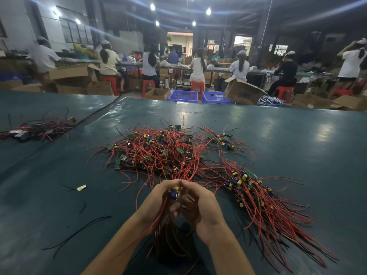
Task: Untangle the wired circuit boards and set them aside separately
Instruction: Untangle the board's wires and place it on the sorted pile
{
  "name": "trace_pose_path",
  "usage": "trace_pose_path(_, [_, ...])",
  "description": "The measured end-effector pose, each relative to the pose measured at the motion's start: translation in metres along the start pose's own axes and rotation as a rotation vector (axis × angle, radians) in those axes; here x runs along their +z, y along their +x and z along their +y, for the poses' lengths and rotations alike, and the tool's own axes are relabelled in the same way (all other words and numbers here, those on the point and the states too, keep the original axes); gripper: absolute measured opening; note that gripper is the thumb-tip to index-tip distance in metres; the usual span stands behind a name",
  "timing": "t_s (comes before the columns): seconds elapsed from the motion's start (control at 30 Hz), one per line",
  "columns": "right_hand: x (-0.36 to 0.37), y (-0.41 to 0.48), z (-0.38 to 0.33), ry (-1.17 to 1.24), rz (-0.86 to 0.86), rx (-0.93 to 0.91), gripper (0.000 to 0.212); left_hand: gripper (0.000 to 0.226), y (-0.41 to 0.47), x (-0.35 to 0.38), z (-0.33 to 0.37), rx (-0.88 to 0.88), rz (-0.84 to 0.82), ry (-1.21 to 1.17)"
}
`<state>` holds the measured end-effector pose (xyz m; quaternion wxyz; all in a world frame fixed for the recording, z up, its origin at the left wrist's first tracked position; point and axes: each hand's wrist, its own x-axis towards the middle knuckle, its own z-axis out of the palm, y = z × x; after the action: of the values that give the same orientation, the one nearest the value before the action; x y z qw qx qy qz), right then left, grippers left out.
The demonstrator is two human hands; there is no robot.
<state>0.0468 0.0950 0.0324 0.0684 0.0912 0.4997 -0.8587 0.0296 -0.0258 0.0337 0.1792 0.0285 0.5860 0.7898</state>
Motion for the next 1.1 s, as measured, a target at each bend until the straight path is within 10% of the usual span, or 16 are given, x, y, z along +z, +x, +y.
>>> trace_pose_path(0.17, [-0.001, 0.004, -0.002, 0.15, 0.138, -0.096, 0.024, 0.031, 0.004, 0.002, -0.006, -0.003, -0.192, -0.361])
trace_pose_path(0.3, [0.003, 0.001, 0.002, 0.115, 0.226, -0.207, 0.01, 0.008, 0.017, 0.007, -0.011, 0.163, -0.1, -0.204])
trace_pose_path(0.6, [0.019, -0.006, 0.012, 0.096, 0.24, -0.299, 0.019, 0.068, 0.015, 0.011, -0.019, 0.269, 0.098, -0.043])
trace_pose_path(0.8, [0.022, -0.007, 0.018, 0.048, 0.207, -0.307, 0.026, 0.021, 0.014, 0.011, -0.016, 0.337, 0.174, -0.02])
trace_pose_path(1.1, [0.009, 0.003, 0.009, 0.076, 0.34, -0.135, 0.007, 0.029, 0.015, 0.007, -0.015, 0.477, 0.248, 0.222])
